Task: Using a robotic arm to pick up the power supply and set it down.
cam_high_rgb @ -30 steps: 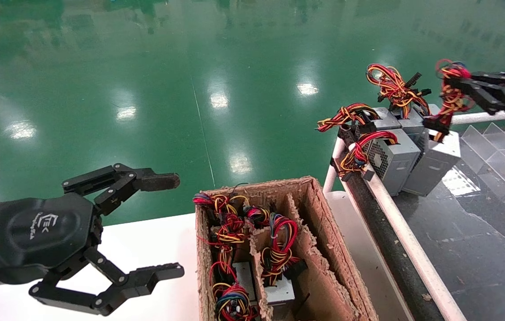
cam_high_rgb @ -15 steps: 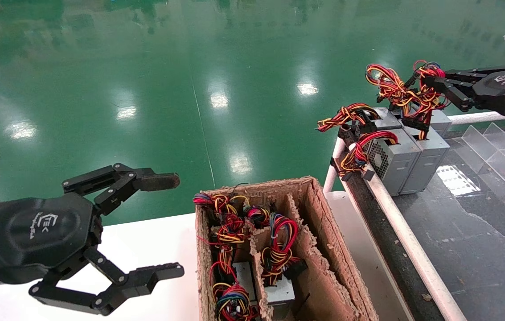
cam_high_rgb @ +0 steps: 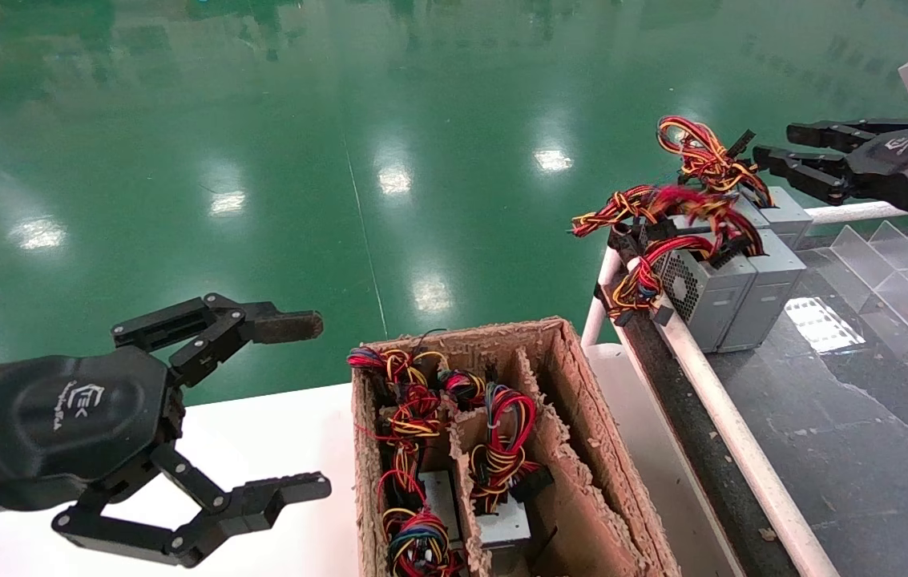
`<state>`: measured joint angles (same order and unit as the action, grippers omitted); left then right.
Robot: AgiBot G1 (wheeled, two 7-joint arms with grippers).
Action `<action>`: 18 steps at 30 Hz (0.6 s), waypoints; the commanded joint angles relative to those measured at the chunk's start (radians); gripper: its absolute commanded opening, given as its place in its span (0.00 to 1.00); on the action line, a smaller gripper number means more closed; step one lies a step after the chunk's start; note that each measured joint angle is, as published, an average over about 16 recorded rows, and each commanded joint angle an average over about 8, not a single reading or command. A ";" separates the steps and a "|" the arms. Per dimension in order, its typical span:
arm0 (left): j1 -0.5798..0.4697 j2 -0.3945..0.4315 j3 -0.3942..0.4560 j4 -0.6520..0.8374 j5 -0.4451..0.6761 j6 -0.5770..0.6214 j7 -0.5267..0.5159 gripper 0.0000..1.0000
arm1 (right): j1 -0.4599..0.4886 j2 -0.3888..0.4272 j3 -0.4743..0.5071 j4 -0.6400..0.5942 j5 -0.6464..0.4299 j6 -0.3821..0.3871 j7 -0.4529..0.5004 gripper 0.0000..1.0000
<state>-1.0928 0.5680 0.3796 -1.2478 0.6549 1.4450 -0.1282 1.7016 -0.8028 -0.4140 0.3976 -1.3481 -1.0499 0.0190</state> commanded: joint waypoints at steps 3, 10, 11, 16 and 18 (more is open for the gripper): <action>0.000 0.000 0.000 0.000 0.000 0.000 0.000 1.00 | -0.005 0.002 0.012 0.004 0.019 0.006 0.016 1.00; 0.000 0.000 0.000 0.000 0.000 0.000 0.000 1.00 | -0.049 0.009 0.038 0.051 0.074 -0.004 0.025 1.00; 0.000 0.000 0.000 0.000 0.000 0.000 0.000 1.00 | -0.057 0.011 0.040 0.063 0.082 -0.011 0.027 1.00; 0.000 0.000 0.000 0.000 0.000 0.000 0.000 1.00 | -0.107 0.027 0.048 0.135 0.129 -0.048 0.039 1.00; 0.000 0.000 0.000 0.000 0.000 0.000 0.000 1.00 | -0.127 0.033 0.051 0.164 0.148 -0.064 0.044 1.00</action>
<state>-1.0926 0.5680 0.3795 -1.2475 0.6546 1.4447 -0.1281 1.5743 -0.7693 -0.3628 0.5617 -1.2003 -1.1138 0.0635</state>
